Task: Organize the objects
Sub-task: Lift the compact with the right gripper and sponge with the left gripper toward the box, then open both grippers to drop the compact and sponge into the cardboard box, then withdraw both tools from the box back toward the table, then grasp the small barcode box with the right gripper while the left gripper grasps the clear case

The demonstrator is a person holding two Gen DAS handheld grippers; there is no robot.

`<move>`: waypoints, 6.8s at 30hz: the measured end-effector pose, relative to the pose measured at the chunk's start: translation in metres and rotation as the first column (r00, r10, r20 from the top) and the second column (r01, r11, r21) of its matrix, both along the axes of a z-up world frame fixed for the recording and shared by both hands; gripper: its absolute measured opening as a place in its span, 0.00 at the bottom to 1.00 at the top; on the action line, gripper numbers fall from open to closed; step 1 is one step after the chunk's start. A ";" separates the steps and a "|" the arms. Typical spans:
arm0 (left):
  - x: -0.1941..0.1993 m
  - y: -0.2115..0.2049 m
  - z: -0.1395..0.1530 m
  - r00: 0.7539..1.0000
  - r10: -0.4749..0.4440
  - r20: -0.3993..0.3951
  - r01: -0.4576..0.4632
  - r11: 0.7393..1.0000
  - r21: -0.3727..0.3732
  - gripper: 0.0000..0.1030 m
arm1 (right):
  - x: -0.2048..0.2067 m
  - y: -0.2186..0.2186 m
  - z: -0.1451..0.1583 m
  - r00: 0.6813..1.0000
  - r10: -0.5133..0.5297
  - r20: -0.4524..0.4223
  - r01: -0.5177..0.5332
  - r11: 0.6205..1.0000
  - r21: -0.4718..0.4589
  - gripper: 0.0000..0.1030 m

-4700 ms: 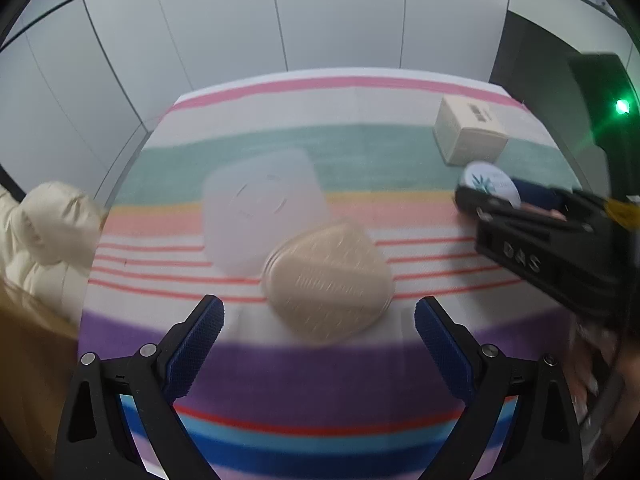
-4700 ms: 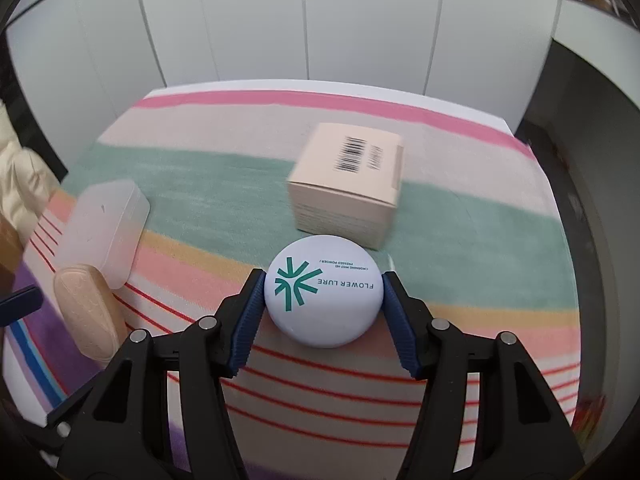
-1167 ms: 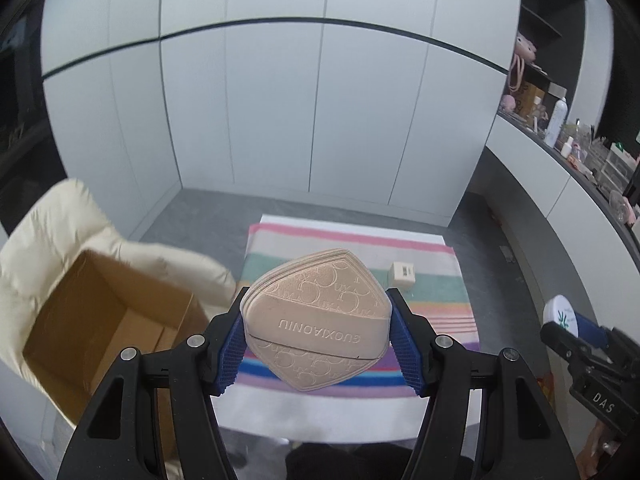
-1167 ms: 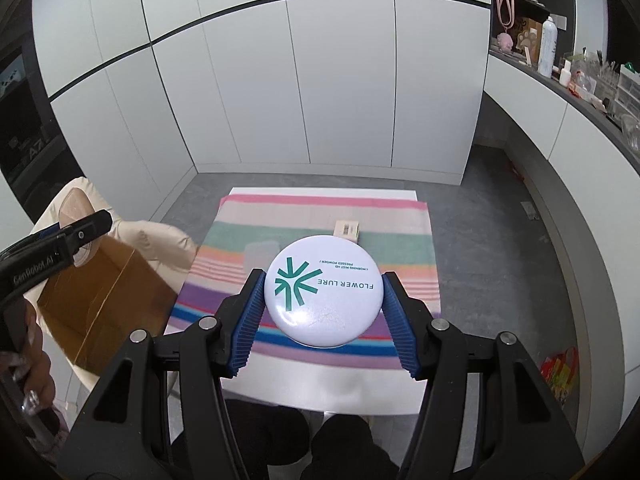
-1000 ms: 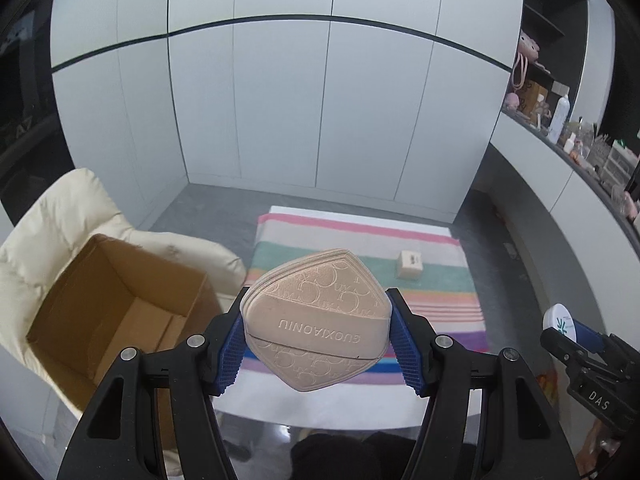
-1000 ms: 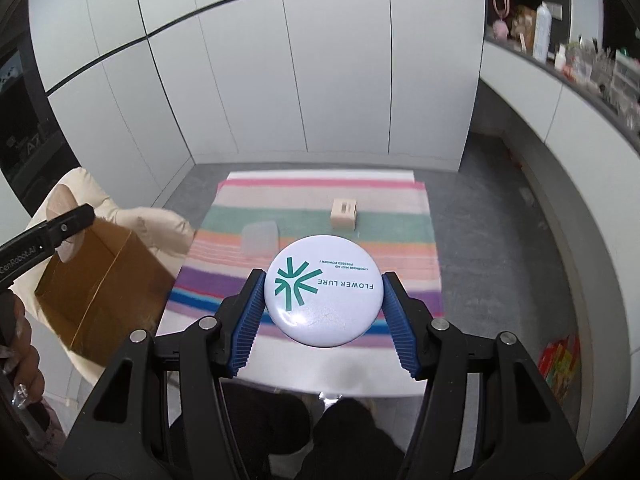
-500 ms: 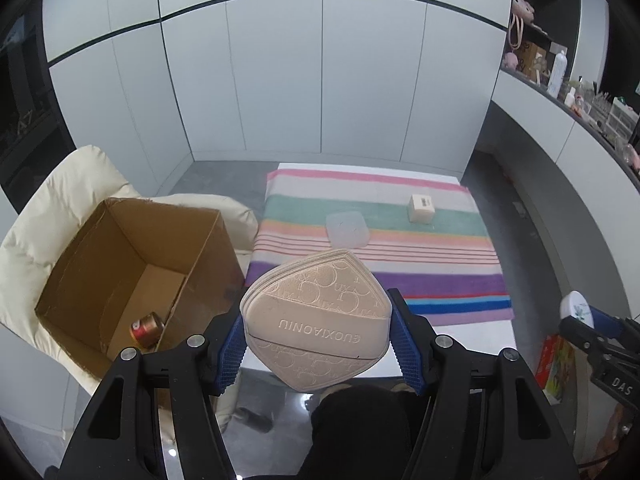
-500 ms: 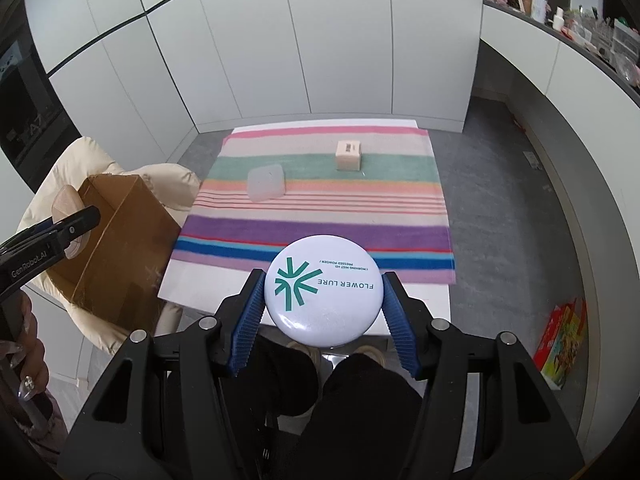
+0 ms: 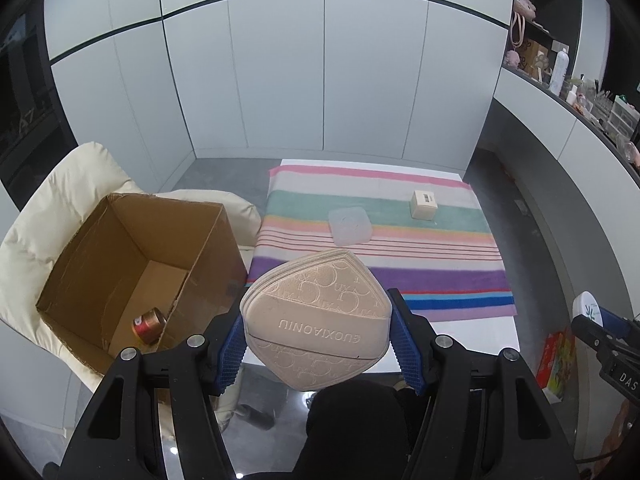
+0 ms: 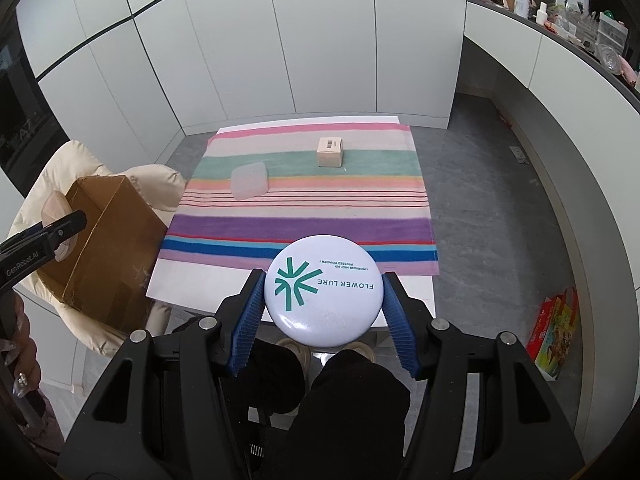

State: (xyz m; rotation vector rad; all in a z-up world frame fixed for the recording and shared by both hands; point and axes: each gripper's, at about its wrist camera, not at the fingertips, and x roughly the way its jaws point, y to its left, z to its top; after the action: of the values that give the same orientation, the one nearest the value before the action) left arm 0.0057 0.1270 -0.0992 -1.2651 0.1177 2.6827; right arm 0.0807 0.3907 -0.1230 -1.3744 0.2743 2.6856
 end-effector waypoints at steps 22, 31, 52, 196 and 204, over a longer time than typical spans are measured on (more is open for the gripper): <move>0.009 -0.059 -0.011 0.996 0.092 0.006 -0.092 0.995 -0.023 0.63 | -0.025 -0.065 -0.013 0.989 0.148 0.025 -0.149 0.989 0.011 0.58; 0.018 -0.131 -0.018 0.975 0.223 0.019 -0.223 0.974 -0.033 0.63 | -0.047 -0.145 -0.022 0.945 0.324 0.037 -0.325 0.946 0.015 0.58; 0.035 -0.261 -0.034 0.883 0.464 0.070 -0.465 0.885 -0.004 0.63 | -0.066 -0.308 -0.040 0.781 0.619 0.083 -0.624 0.781 0.037 0.58; -0.334 0.119 -0.278 0.893 0.118 0.433 -0.116 0.993 -0.029 0.95 | -0.376 0.055 -0.235 0.997 0.032 0.074 -0.026 0.996 -0.085 0.98; -0.339 0.129 -0.278 0.928 0.108 0.358 -0.072 0.991 -0.112 0.79 | -0.391 0.042 -0.258 0.993 0.024 0.115 -0.026 1.000 0.014 0.52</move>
State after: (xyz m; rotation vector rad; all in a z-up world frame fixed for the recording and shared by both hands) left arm -0.3336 0.2563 -0.3768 -1.8140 0.1440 2.4862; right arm -0.3104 0.4328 -0.3813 -1.5311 0.2263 2.6097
